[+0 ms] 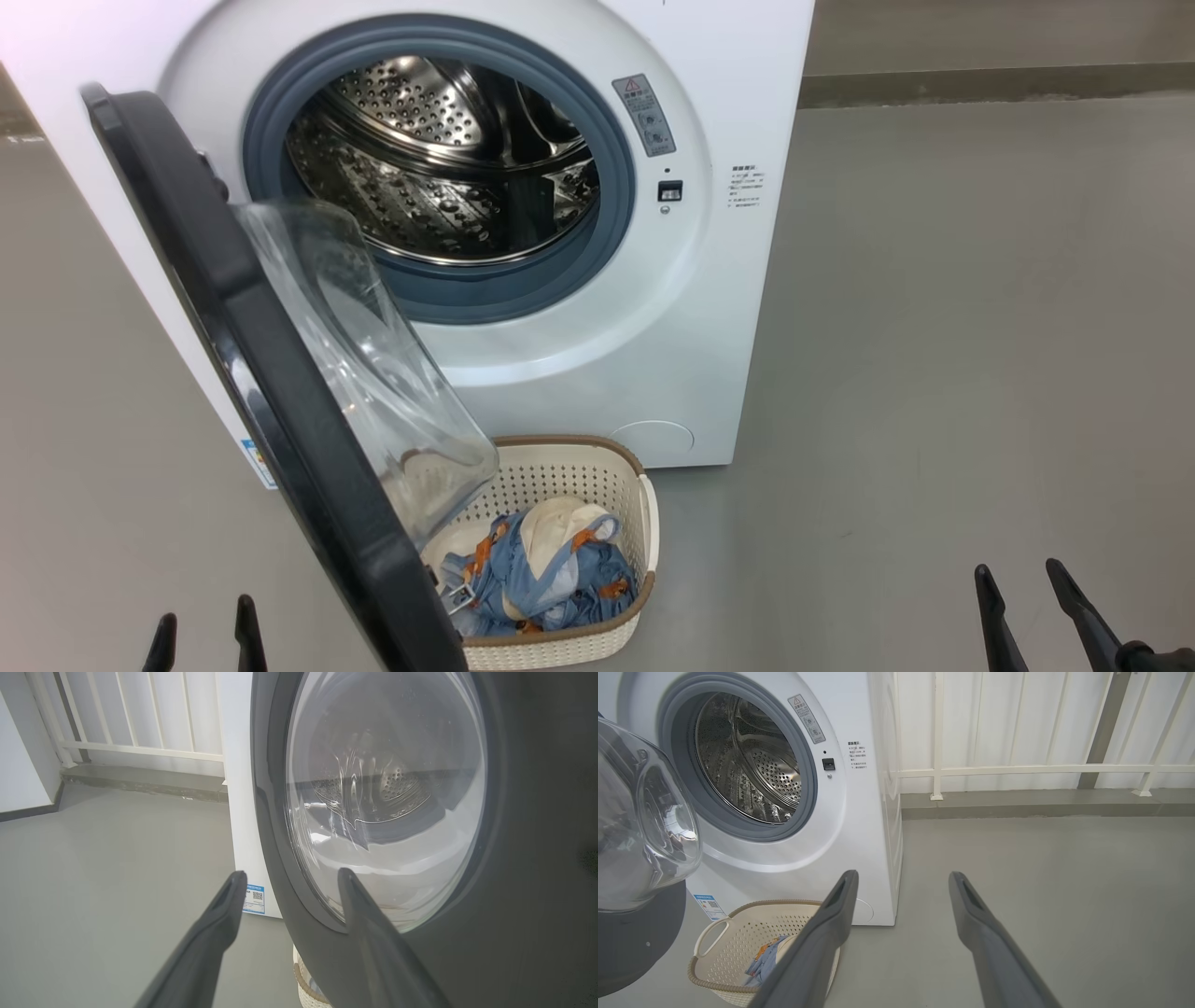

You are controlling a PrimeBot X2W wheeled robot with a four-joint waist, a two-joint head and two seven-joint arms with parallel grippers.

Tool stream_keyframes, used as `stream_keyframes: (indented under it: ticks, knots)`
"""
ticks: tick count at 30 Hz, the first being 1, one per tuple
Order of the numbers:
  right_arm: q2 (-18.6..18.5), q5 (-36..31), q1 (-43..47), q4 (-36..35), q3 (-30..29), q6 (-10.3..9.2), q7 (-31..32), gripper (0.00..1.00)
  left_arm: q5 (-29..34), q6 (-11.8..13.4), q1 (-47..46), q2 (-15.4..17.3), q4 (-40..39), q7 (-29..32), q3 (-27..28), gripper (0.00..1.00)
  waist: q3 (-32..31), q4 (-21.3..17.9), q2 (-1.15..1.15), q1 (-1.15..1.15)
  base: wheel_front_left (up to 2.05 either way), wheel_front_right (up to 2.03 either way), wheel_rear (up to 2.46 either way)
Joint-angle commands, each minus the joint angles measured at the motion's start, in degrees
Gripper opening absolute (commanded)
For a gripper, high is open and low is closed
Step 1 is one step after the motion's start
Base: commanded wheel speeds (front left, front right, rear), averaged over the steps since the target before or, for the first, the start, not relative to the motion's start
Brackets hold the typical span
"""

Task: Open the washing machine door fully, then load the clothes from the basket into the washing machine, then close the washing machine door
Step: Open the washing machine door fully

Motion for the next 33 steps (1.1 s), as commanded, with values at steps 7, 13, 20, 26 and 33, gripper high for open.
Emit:
stream_keyframes:
  ticks: [7, 13, 20, 26, 33]
  knots:
    - [-0.60, -1.55, -1.81, 0.58, 1.52, 0.17, -0.69, 1.00, 0.29, 0.50, -0.82, 0.69, -1.43, -0.38, 2.06, 1.00, -0.10, -0.86, 0.00, 0.00, 0.00, 0.00, 0.00]
    - [-1.61, -1.72, -3.53, 2.20, 2.63, 0.17, -0.69, 1.00, 0.40, 0.28, -0.87, 0.69, -1.40, -0.38, 2.28, 1.00, -0.08, -1.05, 0.00, 0.00, 0.00, 0.00, 0.00]
    - [-2.43, -1.86, -4.33, 3.06, 3.43, 0.17, -0.69, 1.00, 0.50, 0.01, -0.94, 0.69, -1.43, -0.38, 2.46, 1.00, 0.14, -0.58, 0.00, 0.00, 0.00, 0.00, 0.00]
    - [-2.52, -1.69, -4.89, 3.86, 4.22, 0.17, -0.69, 1.00, 0.55, 0.08, -0.98, 0.69, -1.35, -0.38, 2.35, 1.00, 0.16, -0.06, 0.00, 0.00, 0.00, 0.00, 0.00]
    - [-2.14, -1.57, -5.31, 4.13, 4.88, 0.17, -0.69, 1.00, 0.73, -0.11, -1.05, 0.69, -1.21, -0.38, 2.33, 0.50, 0.33, 0.21, 0.00, 0.00, 0.00, 0.00, 0.00]
